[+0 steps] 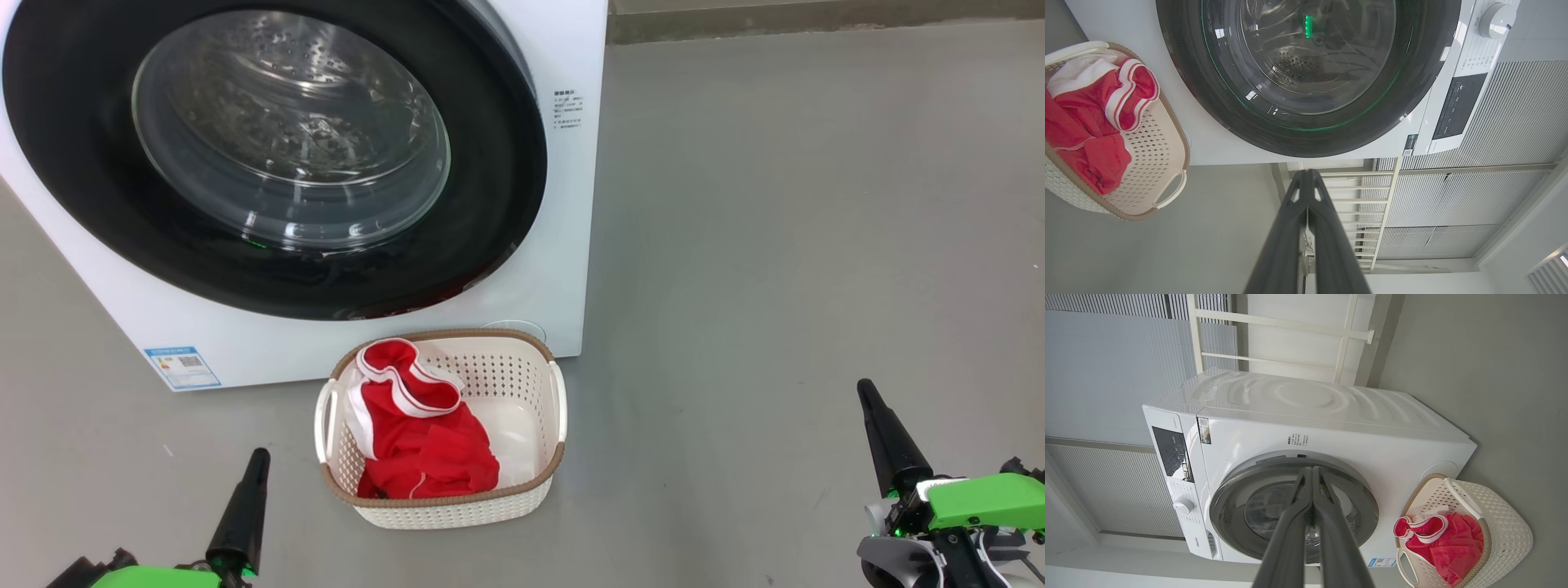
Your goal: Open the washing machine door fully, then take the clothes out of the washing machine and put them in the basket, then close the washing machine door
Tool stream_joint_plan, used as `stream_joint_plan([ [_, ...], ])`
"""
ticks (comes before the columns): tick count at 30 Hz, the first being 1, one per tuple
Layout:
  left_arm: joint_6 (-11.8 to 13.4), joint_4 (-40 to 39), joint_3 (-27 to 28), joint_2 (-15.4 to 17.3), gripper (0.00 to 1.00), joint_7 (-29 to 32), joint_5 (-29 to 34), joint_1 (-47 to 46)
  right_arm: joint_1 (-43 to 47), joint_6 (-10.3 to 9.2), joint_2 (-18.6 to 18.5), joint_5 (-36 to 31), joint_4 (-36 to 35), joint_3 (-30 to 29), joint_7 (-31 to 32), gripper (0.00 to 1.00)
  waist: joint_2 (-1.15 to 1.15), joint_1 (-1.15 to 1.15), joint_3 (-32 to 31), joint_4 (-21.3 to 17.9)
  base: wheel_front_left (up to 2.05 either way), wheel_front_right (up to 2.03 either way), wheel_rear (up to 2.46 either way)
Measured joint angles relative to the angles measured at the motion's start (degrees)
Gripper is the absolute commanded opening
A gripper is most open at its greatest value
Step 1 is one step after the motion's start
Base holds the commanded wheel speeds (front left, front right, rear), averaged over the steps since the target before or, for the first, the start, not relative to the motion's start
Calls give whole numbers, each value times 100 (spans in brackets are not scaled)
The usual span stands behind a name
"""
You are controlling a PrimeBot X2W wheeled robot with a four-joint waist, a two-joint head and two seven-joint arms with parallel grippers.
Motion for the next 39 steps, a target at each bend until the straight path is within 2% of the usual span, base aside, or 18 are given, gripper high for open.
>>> stream_joint_plan([
  [39,0,2,2,-1,0,0,0,-1,-1,0,4,-1,1,-40,49,0,0,0,0,0,0,0,0],
])
